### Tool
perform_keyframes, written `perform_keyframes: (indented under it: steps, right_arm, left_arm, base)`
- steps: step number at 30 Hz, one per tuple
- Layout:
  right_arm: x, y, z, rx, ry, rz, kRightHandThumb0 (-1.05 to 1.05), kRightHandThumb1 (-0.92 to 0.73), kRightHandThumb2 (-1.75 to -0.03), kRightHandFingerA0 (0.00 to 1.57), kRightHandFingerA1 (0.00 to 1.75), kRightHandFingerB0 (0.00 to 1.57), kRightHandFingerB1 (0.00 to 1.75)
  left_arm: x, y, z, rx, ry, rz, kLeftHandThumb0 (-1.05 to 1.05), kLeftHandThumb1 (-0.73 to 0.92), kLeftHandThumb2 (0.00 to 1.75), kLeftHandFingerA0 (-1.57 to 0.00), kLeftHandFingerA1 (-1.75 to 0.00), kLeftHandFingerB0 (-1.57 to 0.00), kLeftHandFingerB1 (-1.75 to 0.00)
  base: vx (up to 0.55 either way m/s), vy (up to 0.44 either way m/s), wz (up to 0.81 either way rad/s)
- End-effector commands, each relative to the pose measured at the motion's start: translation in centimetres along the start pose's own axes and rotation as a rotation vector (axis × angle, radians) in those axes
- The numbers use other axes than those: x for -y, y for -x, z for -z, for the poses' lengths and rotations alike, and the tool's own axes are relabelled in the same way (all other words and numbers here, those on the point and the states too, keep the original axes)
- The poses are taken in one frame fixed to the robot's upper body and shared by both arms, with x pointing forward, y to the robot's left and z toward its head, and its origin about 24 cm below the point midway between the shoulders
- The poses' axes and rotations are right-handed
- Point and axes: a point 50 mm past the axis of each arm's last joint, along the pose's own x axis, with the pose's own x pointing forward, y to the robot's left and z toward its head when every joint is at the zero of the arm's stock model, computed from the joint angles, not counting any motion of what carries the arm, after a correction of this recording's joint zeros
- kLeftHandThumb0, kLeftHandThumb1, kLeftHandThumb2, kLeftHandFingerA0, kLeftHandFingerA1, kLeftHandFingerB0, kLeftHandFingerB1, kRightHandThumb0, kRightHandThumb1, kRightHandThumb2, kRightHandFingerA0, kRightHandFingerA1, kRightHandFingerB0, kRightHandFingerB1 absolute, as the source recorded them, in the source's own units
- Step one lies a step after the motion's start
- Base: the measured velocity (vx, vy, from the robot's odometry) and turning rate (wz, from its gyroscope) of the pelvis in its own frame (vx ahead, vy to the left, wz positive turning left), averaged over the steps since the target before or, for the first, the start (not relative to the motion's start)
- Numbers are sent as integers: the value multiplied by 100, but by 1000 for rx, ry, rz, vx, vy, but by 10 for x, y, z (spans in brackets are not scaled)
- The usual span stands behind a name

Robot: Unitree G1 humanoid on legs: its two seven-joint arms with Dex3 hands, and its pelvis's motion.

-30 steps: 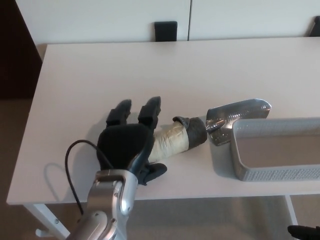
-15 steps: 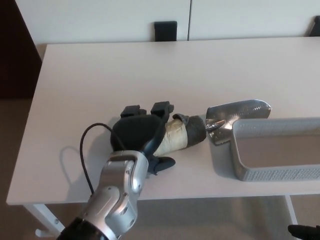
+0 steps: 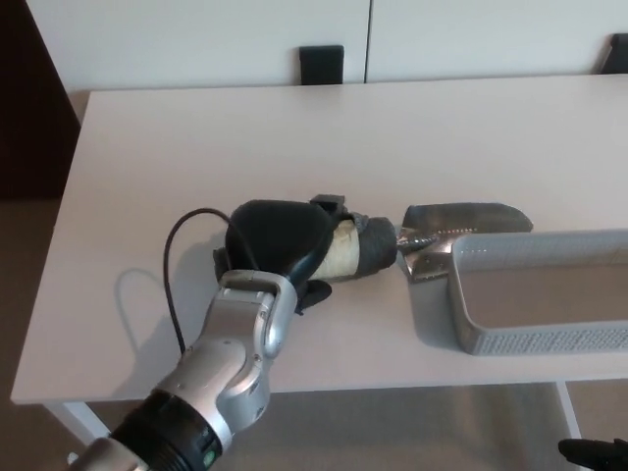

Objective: The robot walks towards a desk on which a shovel is kept on the left hand side and a container is kept on the right hand side. The robot picks up the shovel using its left hand and places it in the container.

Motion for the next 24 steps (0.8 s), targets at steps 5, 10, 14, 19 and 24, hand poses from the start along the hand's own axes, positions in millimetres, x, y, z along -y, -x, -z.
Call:
perform_keyframes:
  steps: [5, 10, 14, 19, 24]
  right_arm:
    - [5, 1, 2, -6, -21, -10, -28, -60, -57, 64, 48, 52, 43]
    - [4, 1, 2, -7, 4, -7, -30, -60, -57, 66, 48, 52, 43]
    - [4, 1, 2, -1, 29, -12, -31, -60, -57, 65, 47, 51, 43]
    - [5, -1, 0, 0, 35, -13, -30, -60, -57, 66, 48, 51, 43]
    - [6, -1, -4, 10, 52, -27, -30, -61, -58, 66, 49, 50, 44]
  left_arm:
    - [31, 12, 41, -281, 1188, 121, -33, 70, 73, -132, -152, -118, -129]
    - [30, 11, 50, -413, 1707, 19, -25, 63, 89, -145, -153, -119, -126]
    - [29, 11, 49, -479, 1914, -56, -35, 70, 84, -143, -168, -113, -145]
    - [17, 10, 40, -351, 1895, -50, -40, 45, 107, -154, -145, -122, -124]
    - [-12, 18, 6, -68, 1649, -36, -34, 40, 108, -143, -135, -111, -113]
  base:
    - [0, 0, 0]
    - [0, 0, 0]
    - [0, 0, 0]
    - [0, 0, 0]
    - [0, 0, 0]
